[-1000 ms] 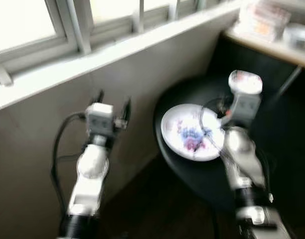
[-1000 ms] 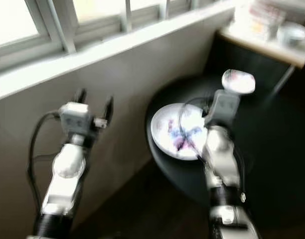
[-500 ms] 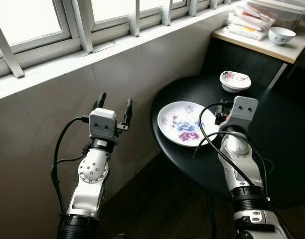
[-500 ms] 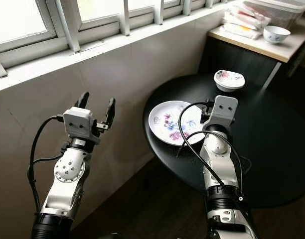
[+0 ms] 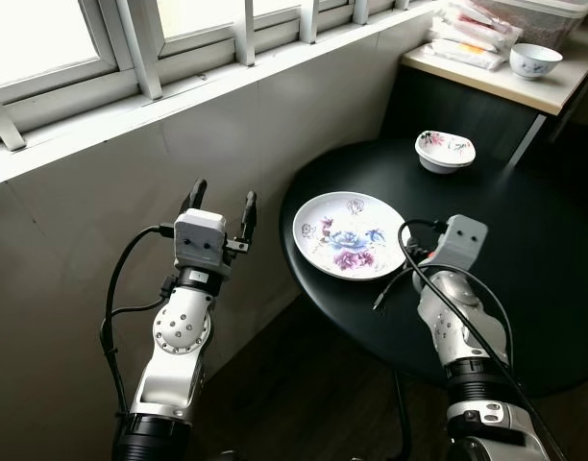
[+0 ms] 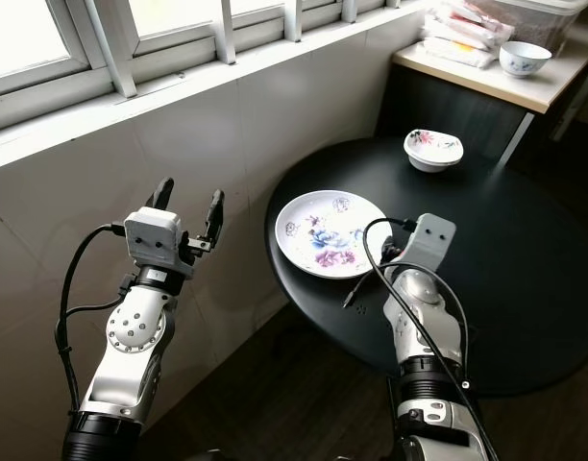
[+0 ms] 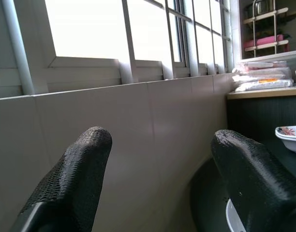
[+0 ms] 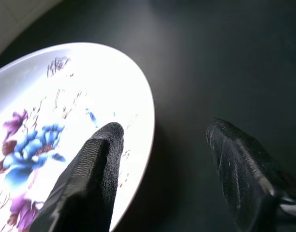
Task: Kitchen organization
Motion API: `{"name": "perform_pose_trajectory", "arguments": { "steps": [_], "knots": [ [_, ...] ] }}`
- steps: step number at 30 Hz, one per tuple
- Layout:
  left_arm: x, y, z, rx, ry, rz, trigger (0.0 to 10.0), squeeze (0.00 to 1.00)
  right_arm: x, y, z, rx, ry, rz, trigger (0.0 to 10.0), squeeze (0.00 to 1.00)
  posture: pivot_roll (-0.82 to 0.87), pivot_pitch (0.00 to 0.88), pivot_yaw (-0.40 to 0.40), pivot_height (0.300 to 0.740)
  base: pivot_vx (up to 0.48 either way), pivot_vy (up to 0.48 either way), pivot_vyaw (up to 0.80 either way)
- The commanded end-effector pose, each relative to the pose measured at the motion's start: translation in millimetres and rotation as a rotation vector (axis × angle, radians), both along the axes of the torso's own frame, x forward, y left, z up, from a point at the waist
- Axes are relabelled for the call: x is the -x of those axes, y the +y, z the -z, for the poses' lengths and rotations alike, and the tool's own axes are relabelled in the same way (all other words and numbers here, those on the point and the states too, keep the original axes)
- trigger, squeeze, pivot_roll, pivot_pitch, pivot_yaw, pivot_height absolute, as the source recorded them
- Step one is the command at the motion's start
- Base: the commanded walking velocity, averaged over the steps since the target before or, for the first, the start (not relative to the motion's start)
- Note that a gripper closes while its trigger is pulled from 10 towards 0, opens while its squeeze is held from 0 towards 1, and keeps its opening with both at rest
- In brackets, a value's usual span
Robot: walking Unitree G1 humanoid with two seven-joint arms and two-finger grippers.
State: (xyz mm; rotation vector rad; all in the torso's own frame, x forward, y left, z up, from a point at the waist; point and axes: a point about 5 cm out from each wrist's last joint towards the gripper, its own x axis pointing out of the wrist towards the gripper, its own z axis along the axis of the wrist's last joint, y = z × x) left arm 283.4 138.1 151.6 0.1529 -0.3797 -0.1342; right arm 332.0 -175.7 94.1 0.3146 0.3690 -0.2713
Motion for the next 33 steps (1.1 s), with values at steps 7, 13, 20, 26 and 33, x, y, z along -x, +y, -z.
{"name": "perform_pose_trajectory", "arguments": {
  "steps": [7,13,20,26,33],
  "knots": [
    [-1.9,-0.3,2.6,-0.02,0.017,-0.005,10.0,0.0,-4.5,3.4,5.1,-0.105,0.071,-0.01,10.0,0.0,0.03,0.0,-0.046,0.74,0.0,0.0,0.0],
    [-2.3,-1.1,3.4,-0.024,0.022,-0.003,10.0,0.0,-7.6,10.0,7.6,-0.175,0.091,-0.086,10.0,0.0,0.03,0.0,-0.044,0.74,0.0,0.0,0.0],
    [-3.8,-1.8,3.8,-0.026,0.027,-0.005,10.0,0.0,-10.9,12.3,9.8,-0.265,0.125,-0.12,10.0,0.0,0.03,0.0,-0.047,0.74,0.0,0.0,0.0],
    [-4.4,-2.6,4.4,-0.026,0.03,-0.006,10.0,0.0,-12.2,17.1,12.0,-0.358,0.166,-0.152,10.0,0.0,0.03,0.0,-0.05,0.74,0.0,0.0,0.0],
    [-4.0,-2.0,5.9,-0.023,0.037,-0.011,10.0,0.0,-13.5,16.9,12.2,-0.42,0.18,-0.145,10.0,0.0,0.03,0.0,-0.05,0.74,0.0,0.0,0.0]
  ]
}}
